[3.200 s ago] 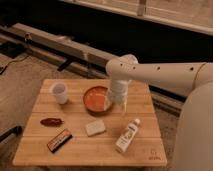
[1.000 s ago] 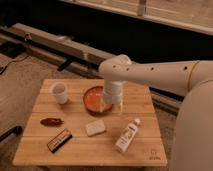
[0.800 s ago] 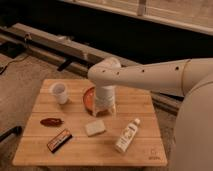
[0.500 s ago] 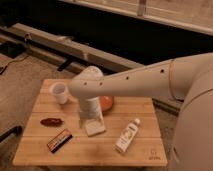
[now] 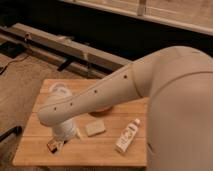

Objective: Place the eraser on the white sponge

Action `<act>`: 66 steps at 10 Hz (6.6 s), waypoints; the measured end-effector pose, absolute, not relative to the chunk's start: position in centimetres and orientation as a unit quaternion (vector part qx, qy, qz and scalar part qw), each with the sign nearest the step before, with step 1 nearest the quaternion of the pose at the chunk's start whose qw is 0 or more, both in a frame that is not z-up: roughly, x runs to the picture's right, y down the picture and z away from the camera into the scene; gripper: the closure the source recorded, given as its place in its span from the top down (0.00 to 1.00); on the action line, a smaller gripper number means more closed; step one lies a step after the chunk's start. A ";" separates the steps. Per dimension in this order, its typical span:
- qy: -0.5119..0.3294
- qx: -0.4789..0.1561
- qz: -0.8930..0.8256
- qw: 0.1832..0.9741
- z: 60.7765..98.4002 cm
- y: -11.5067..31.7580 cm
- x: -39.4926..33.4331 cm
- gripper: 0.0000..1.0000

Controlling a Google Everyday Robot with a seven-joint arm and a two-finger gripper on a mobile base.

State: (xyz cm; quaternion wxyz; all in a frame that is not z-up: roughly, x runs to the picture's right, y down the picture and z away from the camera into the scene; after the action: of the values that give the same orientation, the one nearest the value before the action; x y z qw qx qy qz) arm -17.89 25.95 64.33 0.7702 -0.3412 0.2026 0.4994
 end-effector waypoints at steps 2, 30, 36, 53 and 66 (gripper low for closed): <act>0.189 -0.349 0.451 0.799 65.3 28.8 -20.9 0.65; 0.208 -0.281 0.371 0.860 75.7 29.6 -21.8 0.65; 0.188 -0.248 0.383 0.870 74.9 29.9 -23.7 0.65; 0.172 -0.238 0.368 0.882 73.5 28.3 -25.5 0.65; 0.196 -0.236 0.373 0.876 75.6 30.0 -24.4 0.65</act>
State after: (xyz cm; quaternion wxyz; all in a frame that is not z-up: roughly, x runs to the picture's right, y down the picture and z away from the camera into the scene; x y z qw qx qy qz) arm -24.42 29.96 75.56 0.8758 -0.2359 0.1965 0.3725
